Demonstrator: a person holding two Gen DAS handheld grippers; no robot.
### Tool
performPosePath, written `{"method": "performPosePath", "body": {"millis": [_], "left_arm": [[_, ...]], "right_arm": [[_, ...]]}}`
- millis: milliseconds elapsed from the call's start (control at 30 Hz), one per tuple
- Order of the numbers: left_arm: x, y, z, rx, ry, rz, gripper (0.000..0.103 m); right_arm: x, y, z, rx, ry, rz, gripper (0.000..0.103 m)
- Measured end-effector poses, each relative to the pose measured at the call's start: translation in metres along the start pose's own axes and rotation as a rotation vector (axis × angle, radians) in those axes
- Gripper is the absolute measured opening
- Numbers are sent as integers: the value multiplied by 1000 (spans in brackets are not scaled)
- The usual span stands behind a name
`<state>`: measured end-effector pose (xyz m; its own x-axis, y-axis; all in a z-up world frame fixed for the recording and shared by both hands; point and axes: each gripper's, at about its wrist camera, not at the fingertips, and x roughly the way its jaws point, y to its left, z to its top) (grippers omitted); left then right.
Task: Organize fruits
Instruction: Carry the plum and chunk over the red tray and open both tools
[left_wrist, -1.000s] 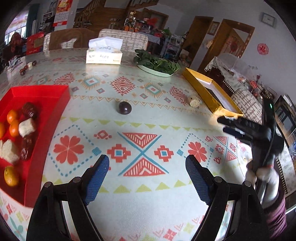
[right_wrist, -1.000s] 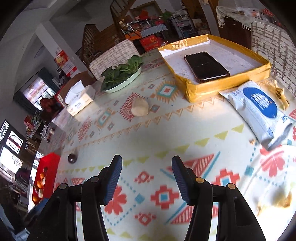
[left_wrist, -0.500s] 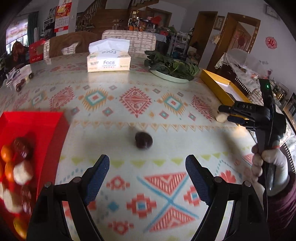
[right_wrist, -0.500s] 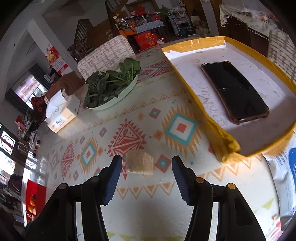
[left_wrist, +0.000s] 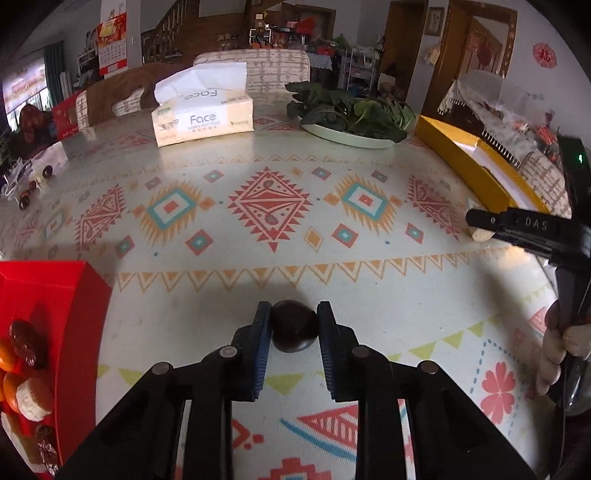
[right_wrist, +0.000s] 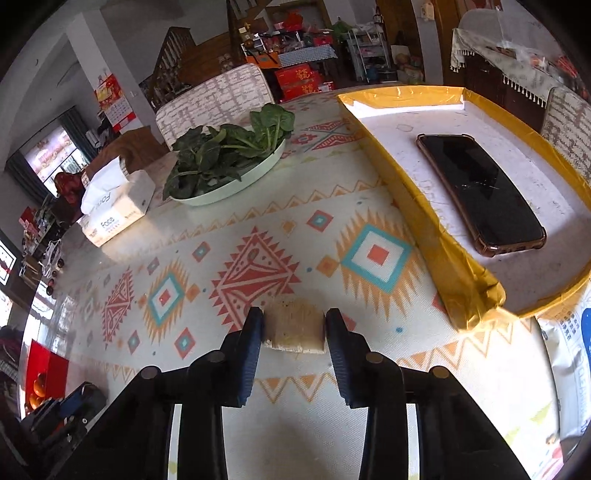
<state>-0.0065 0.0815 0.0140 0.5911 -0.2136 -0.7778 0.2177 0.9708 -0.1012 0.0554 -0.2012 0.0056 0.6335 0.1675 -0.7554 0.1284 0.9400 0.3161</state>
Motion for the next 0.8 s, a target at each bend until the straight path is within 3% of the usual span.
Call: {"method": "performPosePath", "body": {"millis": [267, 467, 633, 800], "left_arm": [[-42, 15, -16, -82, -49, -68, 24], [-89, 40, -34, -167, -120, -106, 24], [-129, 69, -53, -233, -184, -99, 24], [-165, 112, -74, -313, -245, -46, 24]], "right_arm": [[-27, 0, -17, 55, 11, 107, 39], [-60, 21, -33, 24, -11, 146, 39], [-84, 56, -48, -30, -19, 197, 39], [-100, 102, -65, -105, -15, 260, 39]]}}
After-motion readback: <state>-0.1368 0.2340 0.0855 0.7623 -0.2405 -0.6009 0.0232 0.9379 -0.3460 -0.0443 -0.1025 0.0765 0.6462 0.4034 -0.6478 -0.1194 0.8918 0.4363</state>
